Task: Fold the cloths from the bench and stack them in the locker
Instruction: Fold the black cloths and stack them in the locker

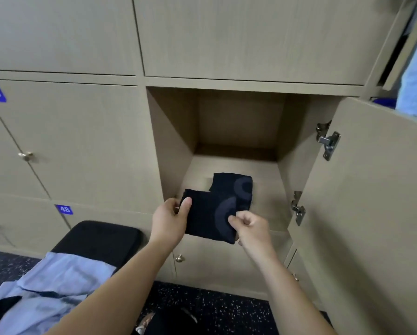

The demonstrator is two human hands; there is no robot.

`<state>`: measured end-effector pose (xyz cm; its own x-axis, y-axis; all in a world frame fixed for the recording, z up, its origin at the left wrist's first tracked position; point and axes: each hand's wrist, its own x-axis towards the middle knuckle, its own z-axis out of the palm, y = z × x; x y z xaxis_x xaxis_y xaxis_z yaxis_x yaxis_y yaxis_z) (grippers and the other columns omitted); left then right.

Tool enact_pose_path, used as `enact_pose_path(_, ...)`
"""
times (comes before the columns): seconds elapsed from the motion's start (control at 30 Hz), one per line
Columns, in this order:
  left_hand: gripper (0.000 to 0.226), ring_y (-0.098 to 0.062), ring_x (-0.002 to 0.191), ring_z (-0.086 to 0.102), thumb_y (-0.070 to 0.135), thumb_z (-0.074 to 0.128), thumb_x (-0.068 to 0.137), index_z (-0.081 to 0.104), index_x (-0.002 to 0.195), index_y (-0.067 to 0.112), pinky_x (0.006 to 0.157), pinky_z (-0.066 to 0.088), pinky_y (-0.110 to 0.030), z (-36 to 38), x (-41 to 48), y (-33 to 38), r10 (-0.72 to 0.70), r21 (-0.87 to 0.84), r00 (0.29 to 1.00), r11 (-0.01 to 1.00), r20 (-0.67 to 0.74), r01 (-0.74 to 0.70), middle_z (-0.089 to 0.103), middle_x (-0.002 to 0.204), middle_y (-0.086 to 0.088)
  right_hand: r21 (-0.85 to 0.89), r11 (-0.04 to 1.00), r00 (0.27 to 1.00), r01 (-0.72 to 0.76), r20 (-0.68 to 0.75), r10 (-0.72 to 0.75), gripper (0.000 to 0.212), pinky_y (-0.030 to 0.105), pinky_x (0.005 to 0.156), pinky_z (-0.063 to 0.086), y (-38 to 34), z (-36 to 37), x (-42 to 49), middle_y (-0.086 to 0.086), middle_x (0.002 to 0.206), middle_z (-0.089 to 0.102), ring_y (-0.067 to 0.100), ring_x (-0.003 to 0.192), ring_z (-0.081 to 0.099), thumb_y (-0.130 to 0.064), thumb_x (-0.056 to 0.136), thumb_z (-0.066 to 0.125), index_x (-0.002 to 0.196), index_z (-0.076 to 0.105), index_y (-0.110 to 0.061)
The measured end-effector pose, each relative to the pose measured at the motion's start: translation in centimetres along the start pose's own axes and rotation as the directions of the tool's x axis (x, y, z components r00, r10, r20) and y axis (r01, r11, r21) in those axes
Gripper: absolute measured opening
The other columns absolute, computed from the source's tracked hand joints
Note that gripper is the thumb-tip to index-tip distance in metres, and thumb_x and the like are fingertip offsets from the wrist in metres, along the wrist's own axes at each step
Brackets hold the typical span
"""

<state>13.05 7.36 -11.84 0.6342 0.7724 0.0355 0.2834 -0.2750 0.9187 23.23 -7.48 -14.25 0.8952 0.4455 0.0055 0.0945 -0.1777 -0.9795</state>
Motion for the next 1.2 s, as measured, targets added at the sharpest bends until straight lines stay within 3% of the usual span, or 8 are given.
enact_pose_path(0.1, 0.013, -0.014, 0.081, 0.068, 0.021, 0.056, 0.099, 0.067, 0.092, 0.020, 0.071, 0.053, -0.028, 2.1, 1.5, 0.0, -0.028, -0.133, 0.983, 0.990, 0.181, 0.053, 0.072, 0.082, 0.006, -0.008, 0.999, 0.996, -0.035, -0.083, 0.034, 0.028, 0.027, 0.055, 0.034, 1.4, -1.4, 1.9, 0.001, 0.055, 0.051, 0.015, 0.054, 0.043, -0.009, 0.090, 0.063, 0.063, 0.056, -0.002)
enact_pose_path(0.23, 0.033, -0.012, 0.070, 0.061, 0.004, 0.057, 0.096, 0.062, 0.066, 0.017, 0.069, 0.049, -0.026, 4.2, 4.5, 1.1, -0.034, -0.104, 0.968, 0.993, 0.248, 0.061, 0.064, 0.062, 0.010, -0.038, 0.998, 0.981, -0.048, -0.192, 0.040, 0.026, 0.031, 0.057, 0.039, 2.1, -2.7, 5.3, 0.002, 0.053, 0.056, 0.019, 0.054, 0.048, -0.010, 0.087, 0.066, 0.063, 0.061, -0.002)
enact_pose_path(0.4, 0.017, -0.016, 0.083, 0.069, 0.004, 0.059, 0.095, 0.071, 0.089, 0.015, 0.072, 0.053, -0.024, 6.9, 10.1, 3.4, -0.022, -0.146, 0.967, 0.987, 0.255, 0.061, 0.073, 0.083, 0.000, -0.090, 0.994, 0.973, -0.066, -0.227, 0.044, 0.026, 0.042, 0.073, 0.054, 1.3, -3.5, 11.5, 0.001, 0.069, 0.069, 0.025, 0.072, 0.066, -0.016, 0.087, 0.069, 0.062, 0.064, -0.022)
enact_pose_path(0.67, 0.009, -0.013, 0.090, 0.067, 0.009, 0.064, 0.093, 0.070, 0.094, 0.015, 0.070, 0.050, -0.021, 10.1, 16.4, 2.9, -0.033, -0.140, 0.964, 0.988, 0.262, 0.071, 0.073, 0.093, 0.000, -0.217, 0.973, 0.969, -0.083, -0.246, 0.028, 0.016, 0.035, 0.077, 0.050, 1.1, -3.5, 18.0, 0.001, 0.080, 0.069, 0.020, 0.080, 0.064, -0.021, 0.090, 0.067, 0.075, 0.069, -0.016)
enact_pose_path(0.9, 0.021, -0.015, 0.100, 0.067, 0.012, 0.063, 0.093, 0.068, 0.114, 0.012, 0.083, 0.055, -0.025, 11.1, 18.1, 0.3, -0.015, -0.122, 0.951, 0.991, 0.309, 0.055, 0.072, 0.106, -0.001, -0.205, 0.976, 0.970, -0.076, -0.243, 0.025, 0.018, 0.035, 0.077, 0.052, 3.3, -3.0, 19.6, -0.002, 0.077, 0.068, 0.019, 0.079, 0.064, -0.020, 0.089, 0.068, 0.072, 0.066, -0.020)
enact_pose_path(1.0, 0.018, -0.010, 0.094, 0.068, 0.008, 0.061, 0.094, 0.070, 0.109, 0.015, 0.076, 0.055, -0.019, 11.5, 18.0, -0.4, -0.004, -0.118, 0.944, 0.992, 0.329, 0.045, 0.073, 0.101, 0.001, -0.237, 0.969, 0.969, -0.068, -0.246, 0.008, 0.009, 0.031, 0.078, 0.049, 4.5, -2.8, 19.4, -0.002, 0.084, 0.068, 0.018, 0.084, 0.063, -0.021, 0.090, 0.067, 0.085, 0.070, -0.015)
enact_pose_path(1.1, 0.030, -0.016, 0.103, 0.066, 0.012, 0.065, 0.093, 0.065, 0.122, 0.011, 0.094, 0.055, -0.034, 11.9, 18.2, -1.5, -0.031, -0.090, 0.947, 0.994, 0.318, 0.063, 0.070, 0.114, -0.004, -0.266, 0.960, 0.968, -0.081, -0.252, 0.012, 0.013, 0.030, 0.077, 0.049, 5.6, -2.5, 19.4, 0.000, 0.089, 0.070, 0.018, 0.087, 0.064, -0.024, 0.090, 0.066, 0.093, 0.072, -0.012)
enact_pose_path(1.2, 0.034, -0.018, 0.105, 0.065, 0.012, 0.066, 0.092, 0.062, 0.125, 0.010, 0.091, 0.055, -0.032, 12.1, 18.1, -2.0, -0.050, -0.083, 0.947, 0.993, 0.317, 0.080, 0.067, 0.114, -0.003, -0.279, 0.955, 0.965, -0.105, -0.259, 0.031, 0.015, 0.033, 0.079, 0.053, 6.2, -2.3, 19.4, 0.000, 0.093, 0.071, 0.019, 0.089, 0.066, -0.027, 0.090, 0.067, 0.097, 0.072, -0.014)
